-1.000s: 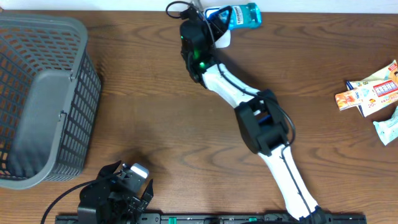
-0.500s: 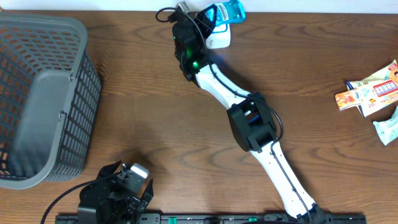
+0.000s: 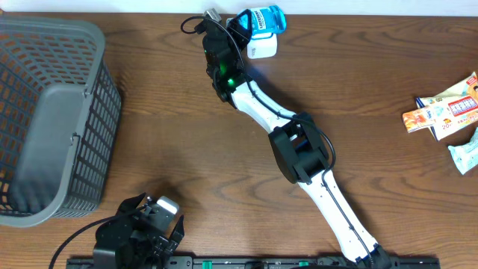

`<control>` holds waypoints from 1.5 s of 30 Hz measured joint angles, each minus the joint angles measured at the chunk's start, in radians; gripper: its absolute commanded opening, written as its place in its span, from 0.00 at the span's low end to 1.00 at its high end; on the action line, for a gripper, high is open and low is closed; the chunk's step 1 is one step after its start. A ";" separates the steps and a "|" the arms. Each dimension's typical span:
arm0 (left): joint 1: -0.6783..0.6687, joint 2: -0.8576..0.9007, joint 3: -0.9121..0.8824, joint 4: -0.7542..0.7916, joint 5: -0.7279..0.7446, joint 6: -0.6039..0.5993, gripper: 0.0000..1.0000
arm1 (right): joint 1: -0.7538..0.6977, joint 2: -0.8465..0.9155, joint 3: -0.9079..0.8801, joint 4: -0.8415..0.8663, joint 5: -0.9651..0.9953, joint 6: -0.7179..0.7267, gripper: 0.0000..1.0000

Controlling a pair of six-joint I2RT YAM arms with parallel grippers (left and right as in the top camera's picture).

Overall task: Scan the item barcode
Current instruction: 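Swing the held teal bottle right along the top edge, then lower the bottle at the right edge and open the right gripper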

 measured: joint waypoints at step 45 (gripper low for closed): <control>0.000 0.000 0.000 0.000 0.000 0.000 0.99 | -0.565 0.008 -0.056 -0.047 0.549 0.091 0.01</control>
